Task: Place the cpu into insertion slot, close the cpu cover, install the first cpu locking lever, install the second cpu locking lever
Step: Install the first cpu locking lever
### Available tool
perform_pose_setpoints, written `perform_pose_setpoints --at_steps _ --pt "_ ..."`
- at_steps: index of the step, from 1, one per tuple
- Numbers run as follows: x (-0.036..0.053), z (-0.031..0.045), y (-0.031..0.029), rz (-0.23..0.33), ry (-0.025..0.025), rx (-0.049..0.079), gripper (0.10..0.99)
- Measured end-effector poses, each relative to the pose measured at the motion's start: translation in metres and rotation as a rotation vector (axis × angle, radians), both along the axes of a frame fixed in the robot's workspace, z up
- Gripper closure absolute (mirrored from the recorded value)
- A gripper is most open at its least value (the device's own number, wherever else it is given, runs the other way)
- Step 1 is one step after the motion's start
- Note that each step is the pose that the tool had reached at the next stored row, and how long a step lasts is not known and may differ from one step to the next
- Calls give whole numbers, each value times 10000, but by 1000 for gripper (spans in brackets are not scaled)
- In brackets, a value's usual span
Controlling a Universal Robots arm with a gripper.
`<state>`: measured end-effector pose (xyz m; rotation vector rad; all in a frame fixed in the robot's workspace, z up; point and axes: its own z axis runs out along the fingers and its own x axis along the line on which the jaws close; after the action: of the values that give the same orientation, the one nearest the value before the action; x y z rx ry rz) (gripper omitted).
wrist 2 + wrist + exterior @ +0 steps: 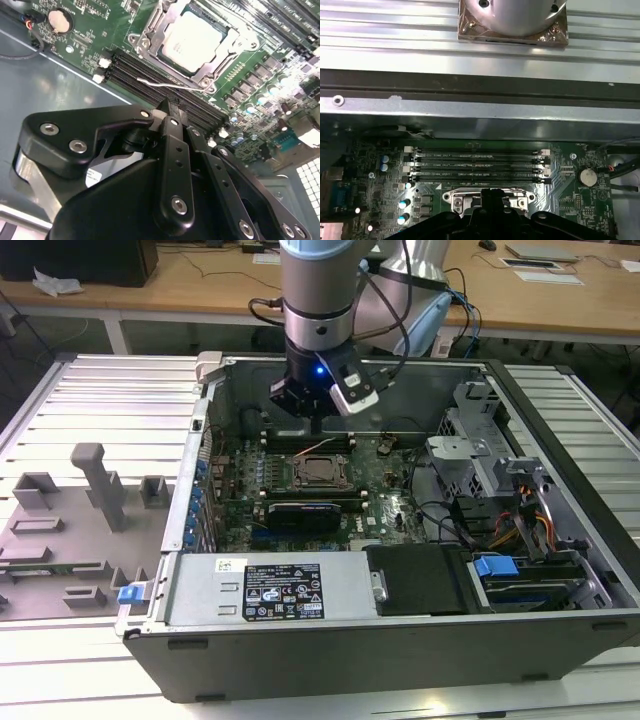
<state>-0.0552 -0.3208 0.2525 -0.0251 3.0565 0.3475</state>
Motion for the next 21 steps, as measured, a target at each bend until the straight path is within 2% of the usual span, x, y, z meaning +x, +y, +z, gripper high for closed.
perform_pose_setpoints --at_steps 3,7,9,11,15,18,19,21 --pt "35 -52 -17 0 0 95 980" --pt "115 -119 -20 -1 1 103 980" --pt "126 -190 -20 -3 0 104 980" --pt "126 -219 -18 -7 -1 104 980" --pt "125 -242 65 -9 0 73 980" --pt "126 -257 90 -9 -1 -21 980" --pt "125 -268 93 -9 -4 -172 980" --pt "125 -274 94 -13 -31 -313 980"
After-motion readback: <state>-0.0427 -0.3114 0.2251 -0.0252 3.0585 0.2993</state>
